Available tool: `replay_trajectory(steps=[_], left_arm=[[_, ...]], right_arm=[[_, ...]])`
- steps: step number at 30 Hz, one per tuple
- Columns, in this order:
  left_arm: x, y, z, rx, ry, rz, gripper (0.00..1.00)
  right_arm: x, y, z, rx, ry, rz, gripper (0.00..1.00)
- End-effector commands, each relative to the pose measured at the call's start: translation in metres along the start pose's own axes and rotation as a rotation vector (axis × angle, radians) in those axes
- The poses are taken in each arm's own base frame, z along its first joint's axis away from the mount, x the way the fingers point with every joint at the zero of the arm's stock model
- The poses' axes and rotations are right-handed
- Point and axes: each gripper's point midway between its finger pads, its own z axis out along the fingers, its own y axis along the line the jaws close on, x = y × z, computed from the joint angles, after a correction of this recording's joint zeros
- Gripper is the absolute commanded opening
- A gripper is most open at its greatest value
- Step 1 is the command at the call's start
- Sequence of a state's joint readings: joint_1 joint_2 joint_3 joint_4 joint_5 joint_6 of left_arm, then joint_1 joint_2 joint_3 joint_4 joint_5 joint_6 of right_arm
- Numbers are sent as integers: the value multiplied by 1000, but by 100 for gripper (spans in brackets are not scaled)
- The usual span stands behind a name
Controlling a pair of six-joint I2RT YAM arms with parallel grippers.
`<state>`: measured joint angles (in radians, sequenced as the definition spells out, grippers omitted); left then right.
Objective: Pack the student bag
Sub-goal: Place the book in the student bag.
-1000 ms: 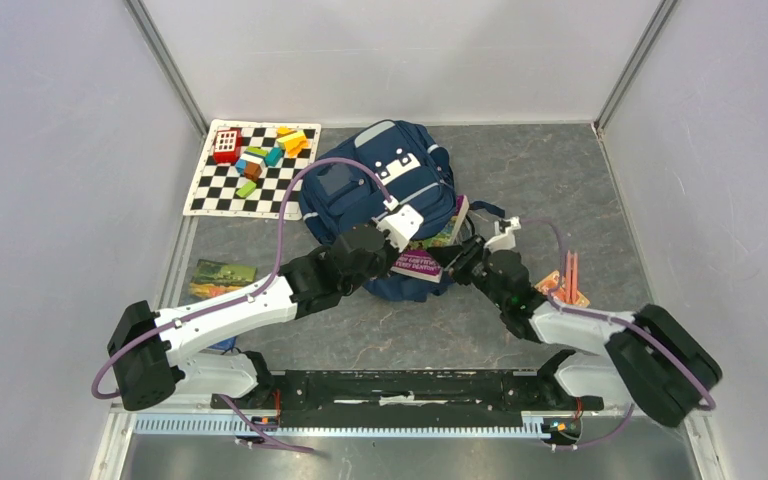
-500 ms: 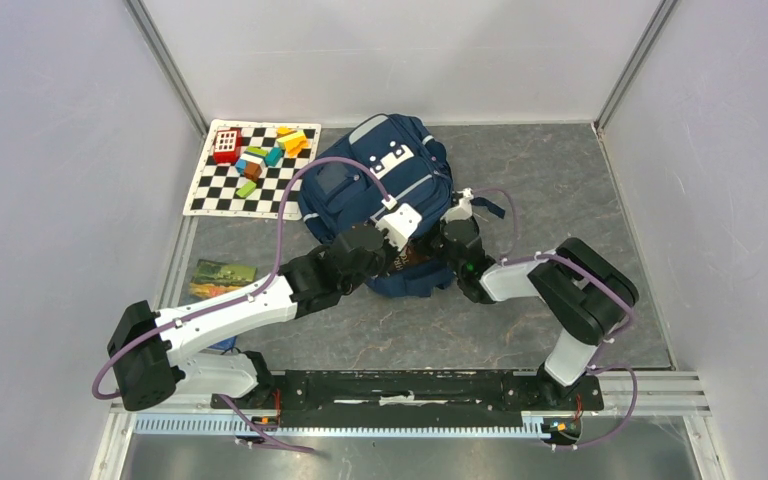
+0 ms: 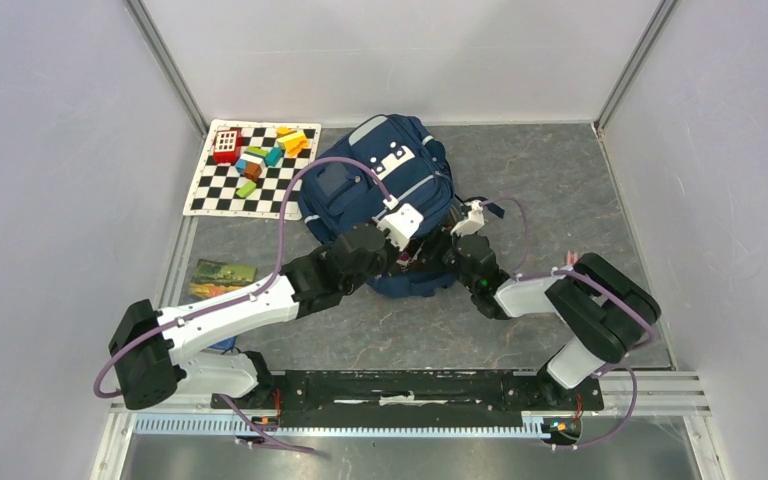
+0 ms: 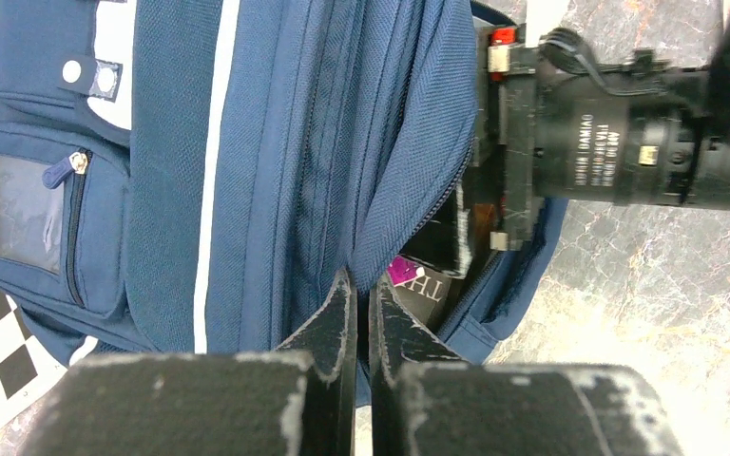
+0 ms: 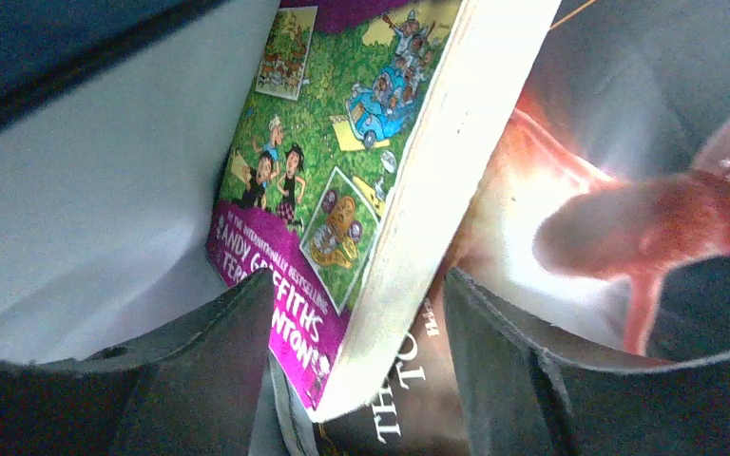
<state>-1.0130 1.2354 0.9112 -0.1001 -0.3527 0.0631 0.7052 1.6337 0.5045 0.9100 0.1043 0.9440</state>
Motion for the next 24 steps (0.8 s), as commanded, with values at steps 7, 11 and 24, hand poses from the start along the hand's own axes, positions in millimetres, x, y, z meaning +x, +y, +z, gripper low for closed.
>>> replay_trajectory(steps=[7,11,24], left_arm=[[-62,4,-3,-21,-190,-109,2],[-57,3,-1,-20,-175,-117,2],[-35,-22,-17,118,-100,-251,94]], right_arm=[[-28,-20,-49,99,-103,-174,82],[-42,-31,-74,159,-153,-223,80],[-111,-63,-173,431,-309,-590,98]])
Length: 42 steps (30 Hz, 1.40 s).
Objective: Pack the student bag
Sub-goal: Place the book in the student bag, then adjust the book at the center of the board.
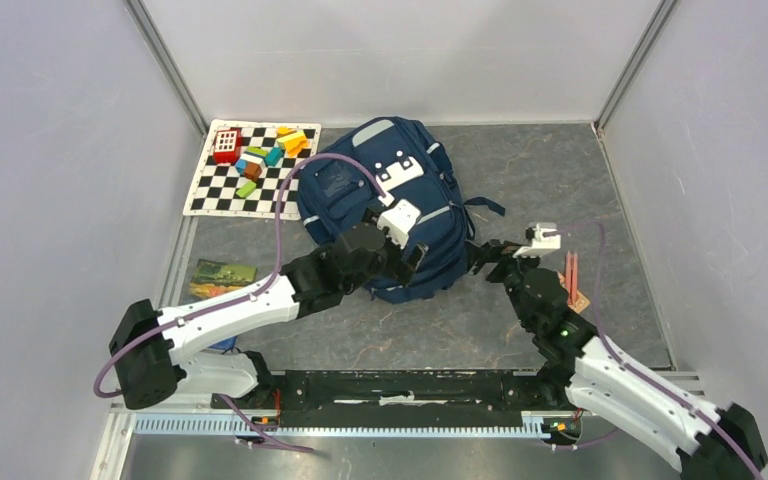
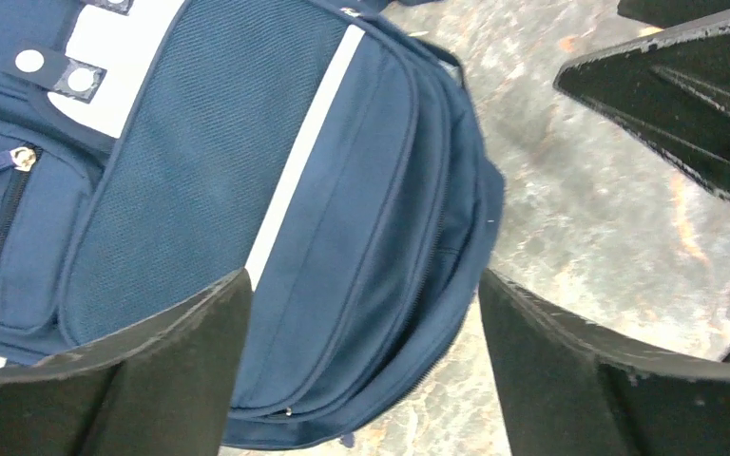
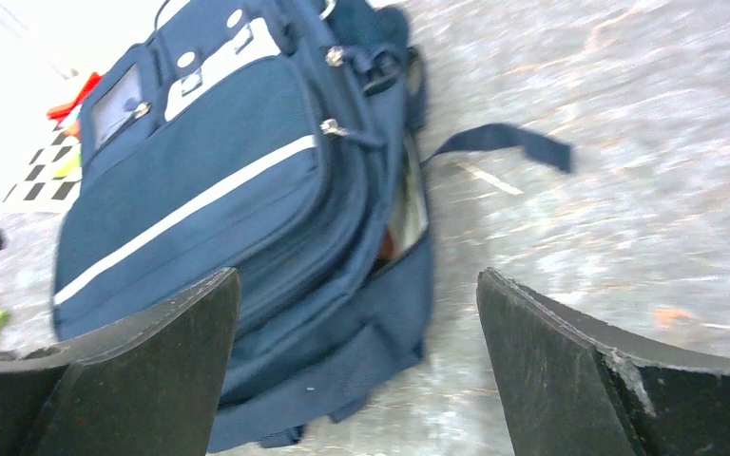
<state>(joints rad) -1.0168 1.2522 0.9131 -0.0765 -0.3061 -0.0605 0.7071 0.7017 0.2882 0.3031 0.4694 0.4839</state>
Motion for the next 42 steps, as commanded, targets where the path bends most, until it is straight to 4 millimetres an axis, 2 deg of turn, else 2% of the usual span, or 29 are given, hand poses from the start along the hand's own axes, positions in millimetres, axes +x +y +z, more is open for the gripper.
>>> replay_trajectory(steps=[1,3,4,7,10,14,17,20,24,26,30,33,42], left_arm=[[-27,-10,-24,73,-77,-137,98],[-16,-1,-33,36,-52,-165,100],[-8,8,-36,-3,-33,-186,100],[18,40,-46,-108,30,-309,100],[53,88,-52,-243,95,-493,100],[91,149,-72,-458,94,-676,100],[114,191,-96,-640,58,-756,100],[138,237,-130,-863,38,-850,100],[171,276,-177,-1097,-15,-1009,100],[191,287,-200,-1211,-50,-1099,100],[230,290,-241,-1428,-111,-1261,100],[240,288,-261,-1533,-151,-1285,100],[270,270,-308,-1861,-97,-1327,100]], right_arm=[[-5,-53,-25,193,3,-213,98],[-13,-59,-32,213,-18,-228,98],[-19,-59,-35,213,-36,-223,98],[-18,-64,-41,222,-28,-232,98],[-15,-62,-42,207,-21,-219,98],[-11,-55,-38,174,-9,-207,98],[-8,-49,-35,143,0,-199,98],[-2,-42,-33,109,22,-200,98],[-8,-34,-29,77,6,-198,98],[-10,-33,-29,75,6,-207,98],[-14,-32,-29,74,-1,-220,98],[-17,-33,-29,79,-8,-233,98],[-21,-38,-31,103,-10,-260,98]])
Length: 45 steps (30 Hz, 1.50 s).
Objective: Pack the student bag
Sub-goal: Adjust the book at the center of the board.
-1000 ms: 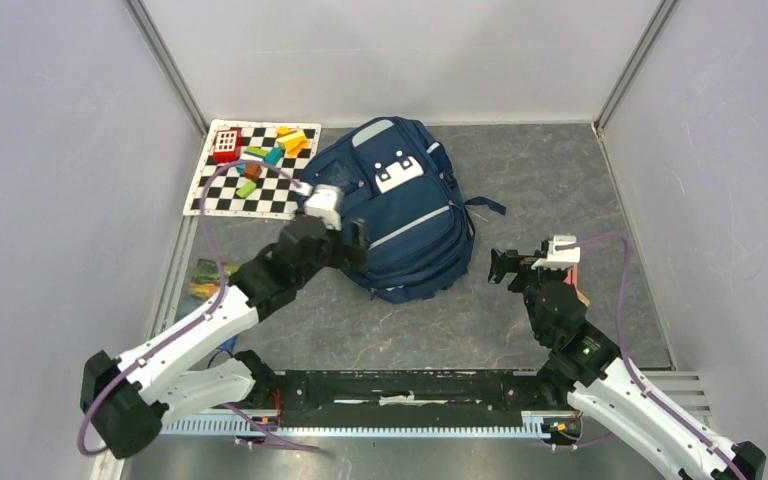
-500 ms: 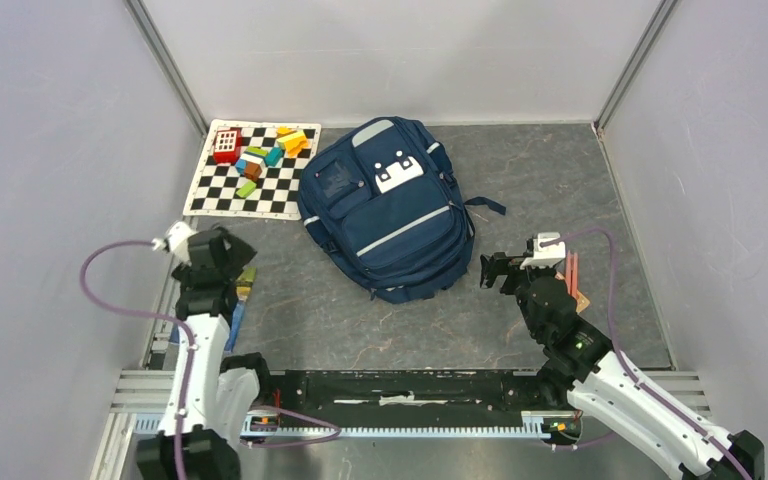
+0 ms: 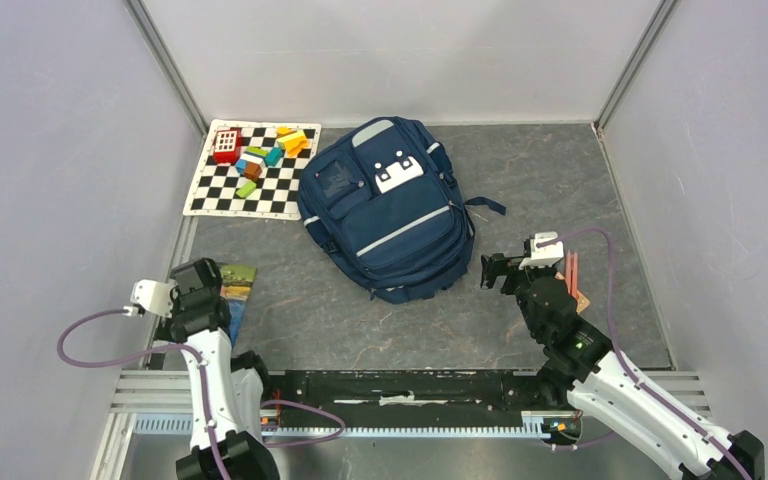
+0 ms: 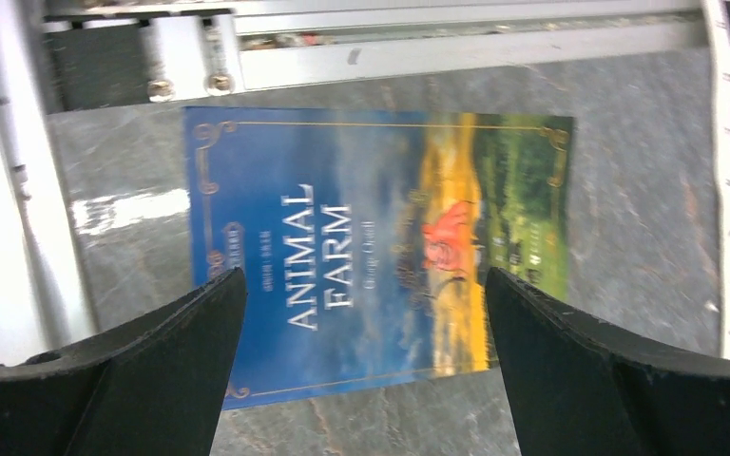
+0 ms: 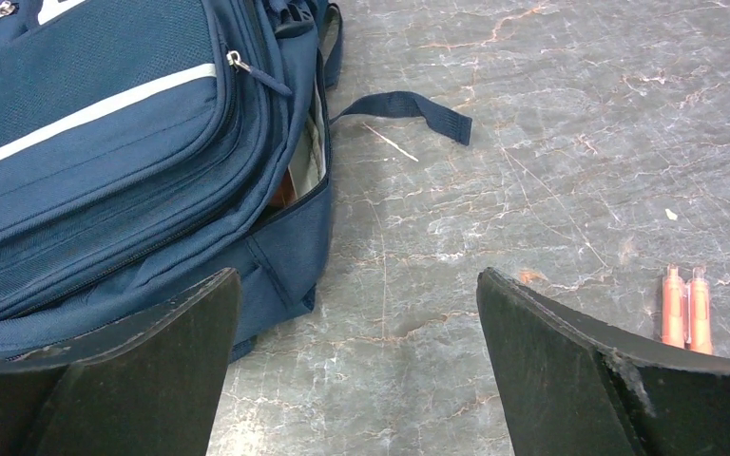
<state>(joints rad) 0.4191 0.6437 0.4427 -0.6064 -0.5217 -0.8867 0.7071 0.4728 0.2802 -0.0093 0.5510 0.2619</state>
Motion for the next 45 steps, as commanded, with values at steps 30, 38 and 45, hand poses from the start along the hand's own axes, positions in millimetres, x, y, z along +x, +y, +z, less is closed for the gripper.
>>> replay_trajectory(steps=[30,38,45], left_arm=[[43,46,24,-273,126,-165,100],[58,18,33,-139,219,-114,100],[65,-12,27,6,286,-42,100]], right_arm=[[-43,-24,-19,84,-125,6,98],[-50,-26,-21,92,-147,26,98],[-49,-26,-21,97,-146,37,98]])
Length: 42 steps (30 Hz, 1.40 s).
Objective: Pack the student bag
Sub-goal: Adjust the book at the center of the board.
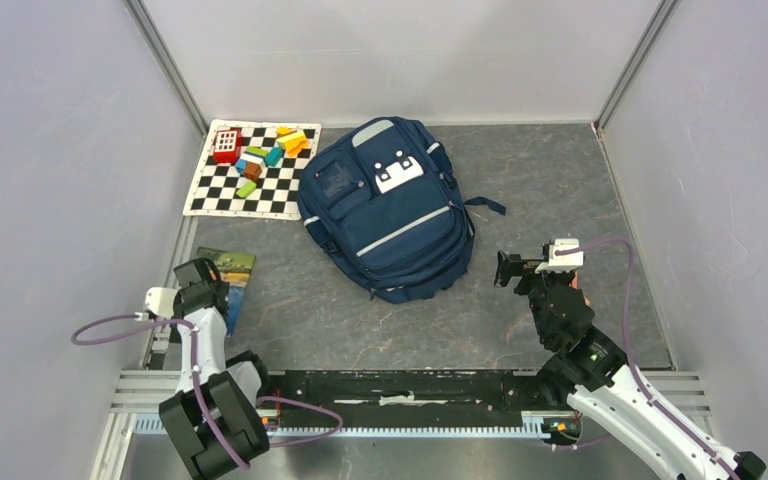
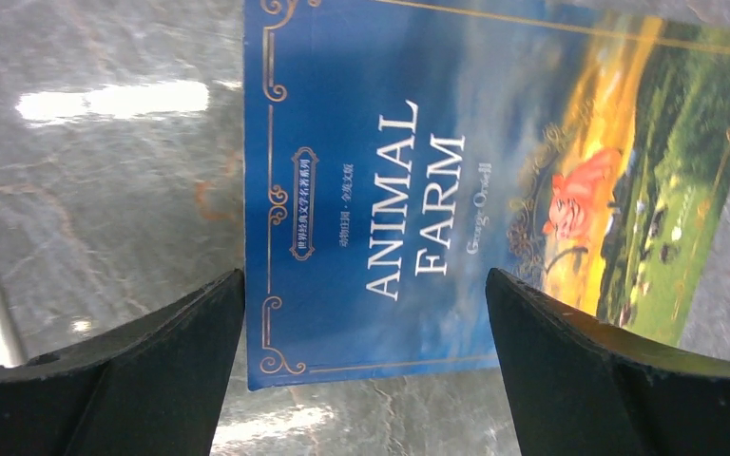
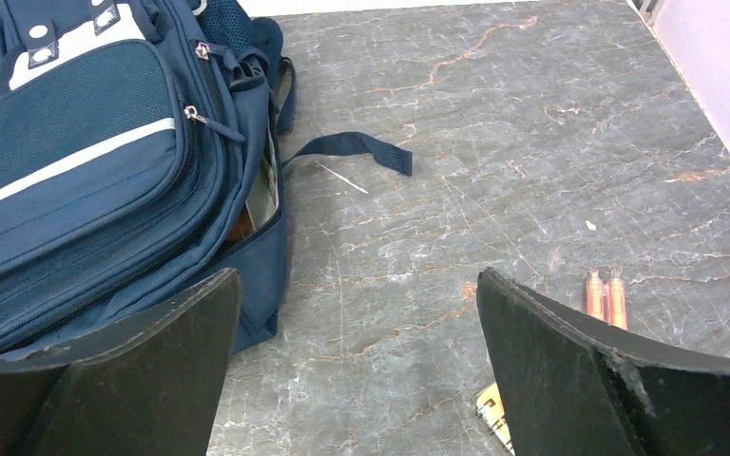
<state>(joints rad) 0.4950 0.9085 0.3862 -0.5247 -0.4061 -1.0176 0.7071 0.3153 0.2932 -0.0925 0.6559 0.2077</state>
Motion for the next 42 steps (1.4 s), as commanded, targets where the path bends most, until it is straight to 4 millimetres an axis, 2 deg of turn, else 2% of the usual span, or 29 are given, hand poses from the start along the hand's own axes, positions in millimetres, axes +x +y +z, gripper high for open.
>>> replay_trajectory(steps=[1,9,14,18,21,24,26,30,35,42], left_arm=[[18,-35,-10,171,94,83,100],[60,-70,-33,285,139,336,100],[92,-97,-58,377,152,507,100],[107,-112,-74,417,175,610,100],[91,-126,-85,427,121,638,100],[55,-148,-94,450,5,626,100],[35,-155,-89,429,12,573,100],[-3,-156,-55,351,78,503,100],[-28,-144,-15,253,101,577,100],[-55,-126,11,175,73,654,100]], right_arm=[[-25,1,-2,6,-54,45,98],[-29,5,0,-4,-51,51,98],[-26,7,1,-11,-45,62,98],[-25,7,1,-11,-41,64,98],[-26,7,1,-11,-45,62,98],[-26,7,1,-11,-45,63,98],[-27,7,1,-13,-43,61,98],[-27,8,1,-16,-45,55,98],[-29,6,0,-15,-55,54,98],[-29,5,-2,-15,-62,60,98]])
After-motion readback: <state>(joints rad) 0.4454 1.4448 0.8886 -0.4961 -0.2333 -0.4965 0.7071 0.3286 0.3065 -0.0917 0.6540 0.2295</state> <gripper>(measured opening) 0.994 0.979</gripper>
